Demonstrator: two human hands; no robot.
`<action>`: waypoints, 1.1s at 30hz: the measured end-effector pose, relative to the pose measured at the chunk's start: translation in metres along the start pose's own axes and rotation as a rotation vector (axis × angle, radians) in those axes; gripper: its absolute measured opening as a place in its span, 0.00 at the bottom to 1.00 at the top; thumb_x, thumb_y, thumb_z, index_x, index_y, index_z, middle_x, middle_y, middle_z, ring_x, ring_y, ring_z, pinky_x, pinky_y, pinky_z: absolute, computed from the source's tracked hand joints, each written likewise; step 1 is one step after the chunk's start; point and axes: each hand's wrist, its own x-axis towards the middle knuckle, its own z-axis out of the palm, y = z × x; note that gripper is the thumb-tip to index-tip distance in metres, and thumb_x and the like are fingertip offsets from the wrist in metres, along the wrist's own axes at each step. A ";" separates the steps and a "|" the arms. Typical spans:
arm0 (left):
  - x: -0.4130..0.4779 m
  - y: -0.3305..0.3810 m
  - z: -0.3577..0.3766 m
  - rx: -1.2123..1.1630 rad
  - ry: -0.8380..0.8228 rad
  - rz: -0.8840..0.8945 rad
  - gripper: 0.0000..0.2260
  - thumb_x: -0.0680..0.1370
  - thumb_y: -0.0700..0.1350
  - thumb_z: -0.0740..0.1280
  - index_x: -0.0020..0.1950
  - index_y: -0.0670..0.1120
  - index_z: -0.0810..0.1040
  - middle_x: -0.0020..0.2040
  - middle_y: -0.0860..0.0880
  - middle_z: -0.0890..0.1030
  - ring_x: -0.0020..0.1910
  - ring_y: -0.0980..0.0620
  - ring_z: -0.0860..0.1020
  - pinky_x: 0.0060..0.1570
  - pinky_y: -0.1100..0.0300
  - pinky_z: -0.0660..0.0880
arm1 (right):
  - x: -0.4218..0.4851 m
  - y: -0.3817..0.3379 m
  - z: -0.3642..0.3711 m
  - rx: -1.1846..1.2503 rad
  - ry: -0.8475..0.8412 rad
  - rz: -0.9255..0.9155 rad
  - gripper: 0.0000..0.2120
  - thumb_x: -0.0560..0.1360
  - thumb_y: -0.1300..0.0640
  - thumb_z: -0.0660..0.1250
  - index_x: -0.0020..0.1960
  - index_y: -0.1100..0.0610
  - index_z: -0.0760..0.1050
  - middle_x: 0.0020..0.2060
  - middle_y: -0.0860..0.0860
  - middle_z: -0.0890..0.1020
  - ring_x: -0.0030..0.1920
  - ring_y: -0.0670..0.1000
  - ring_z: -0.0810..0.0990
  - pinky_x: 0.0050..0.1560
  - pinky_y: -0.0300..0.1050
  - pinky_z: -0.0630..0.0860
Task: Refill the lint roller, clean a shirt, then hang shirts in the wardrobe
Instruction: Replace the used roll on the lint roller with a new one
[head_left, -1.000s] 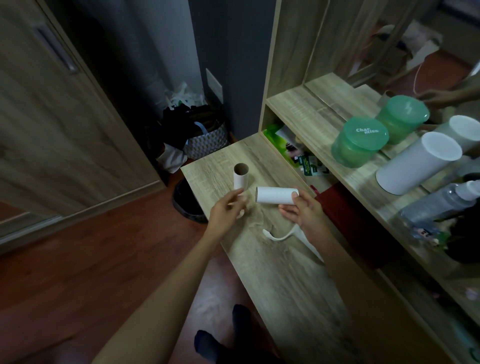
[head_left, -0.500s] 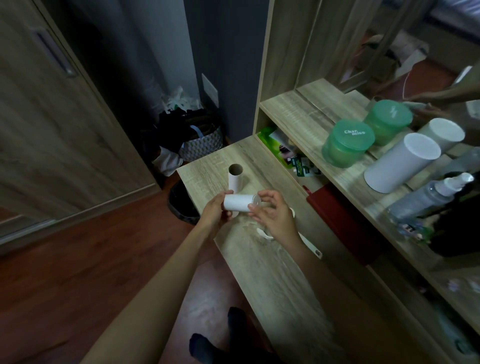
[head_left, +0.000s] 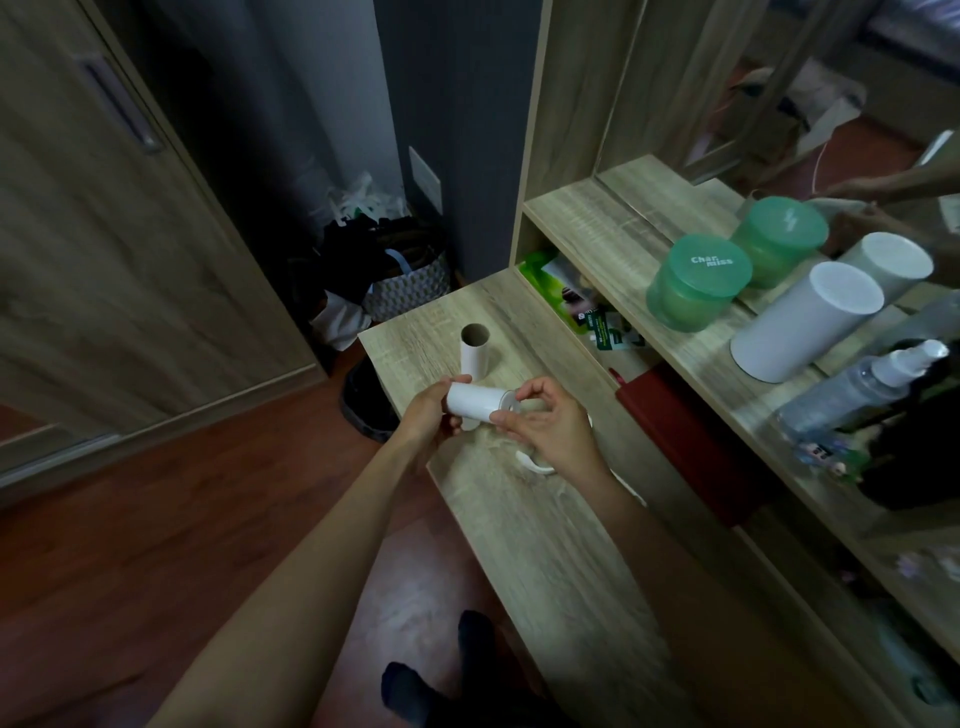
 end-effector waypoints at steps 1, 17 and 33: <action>0.000 0.000 0.000 -0.002 -0.003 0.000 0.15 0.83 0.47 0.53 0.57 0.46 0.78 0.37 0.45 0.72 0.23 0.58 0.68 0.26 0.64 0.68 | -0.001 -0.001 -0.001 -0.036 0.004 -0.010 0.17 0.66 0.63 0.77 0.49 0.61 0.72 0.49 0.55 0.81 0.44 0.51 0.85 0.43 0.47 0.82; 0.001 0.002 -0.002 0.080 -0.059 0.032 0.17 0.83 0.46 0.52 0.63 0.42 0.76 0.38 0.46 0.73 0.24 0.58 0.68 0.28 0.62 0.67 | 0.002 -0.007 -0.012 -0.098 -0.051 -0.030 0.20 0.65 0.64 0.78 0.50 0.65 0.71 0.43 0.53 0.78 0.33 0.43 0.80 0.36 0.38 0.78; 0.003 -0.006 -0.016 0.175 0.149 0.195 0.16 0.84 0.47 0.51 0.68 0.44 0.71 0.50 0.44 0.74 0.34 0.54 0.71 0.28 0.67 0.72 | 0.021 0.019 -0.015 -0.021 0.030 0.046 0.13 0.69 0.66 0.73 0.46 0.58 0.71 0.43 0.57 0.82 0.38 0.49 0.83 0.33 0.44 0.81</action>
